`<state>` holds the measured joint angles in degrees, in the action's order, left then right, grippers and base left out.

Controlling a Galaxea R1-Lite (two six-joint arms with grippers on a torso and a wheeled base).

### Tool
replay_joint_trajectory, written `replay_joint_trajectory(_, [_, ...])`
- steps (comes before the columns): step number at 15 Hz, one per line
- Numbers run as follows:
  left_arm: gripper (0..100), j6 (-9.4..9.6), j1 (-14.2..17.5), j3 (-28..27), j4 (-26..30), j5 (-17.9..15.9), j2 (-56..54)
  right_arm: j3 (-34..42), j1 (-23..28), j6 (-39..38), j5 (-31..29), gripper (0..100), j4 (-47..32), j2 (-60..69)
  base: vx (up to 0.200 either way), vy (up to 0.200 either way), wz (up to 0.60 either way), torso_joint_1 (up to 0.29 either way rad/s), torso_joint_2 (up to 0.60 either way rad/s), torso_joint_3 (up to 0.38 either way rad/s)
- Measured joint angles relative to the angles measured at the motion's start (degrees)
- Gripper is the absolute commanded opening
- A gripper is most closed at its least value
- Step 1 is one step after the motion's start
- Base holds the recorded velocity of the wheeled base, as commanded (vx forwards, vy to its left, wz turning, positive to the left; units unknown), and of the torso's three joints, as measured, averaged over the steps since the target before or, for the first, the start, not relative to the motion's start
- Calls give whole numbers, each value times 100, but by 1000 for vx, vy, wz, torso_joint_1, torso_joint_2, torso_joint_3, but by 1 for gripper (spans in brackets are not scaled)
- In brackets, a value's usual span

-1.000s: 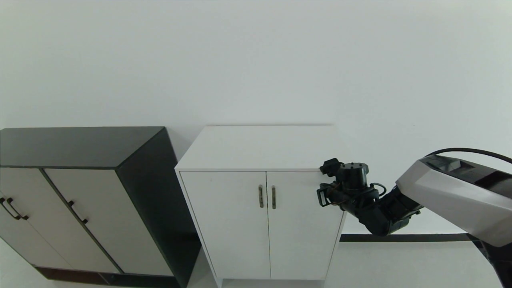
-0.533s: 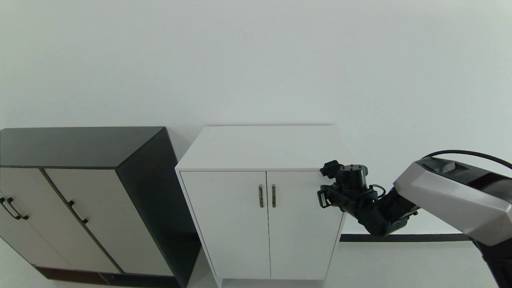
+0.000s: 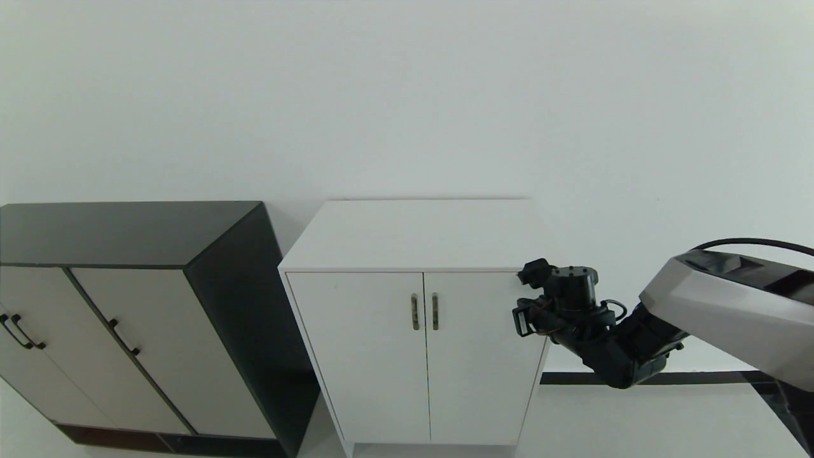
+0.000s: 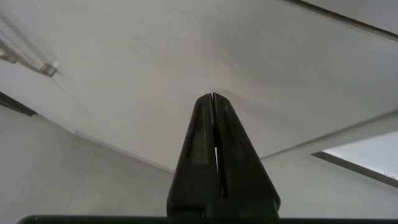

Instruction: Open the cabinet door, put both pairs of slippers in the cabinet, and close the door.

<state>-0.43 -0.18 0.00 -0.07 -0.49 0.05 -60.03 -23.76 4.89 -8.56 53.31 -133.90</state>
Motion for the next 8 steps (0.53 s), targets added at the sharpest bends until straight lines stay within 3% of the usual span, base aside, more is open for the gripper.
replay_joint_trajectory(8, [0,0,0,0,0,20,0,2632,127,9,-44,0,863,1725,0,0,0,0,0,0])
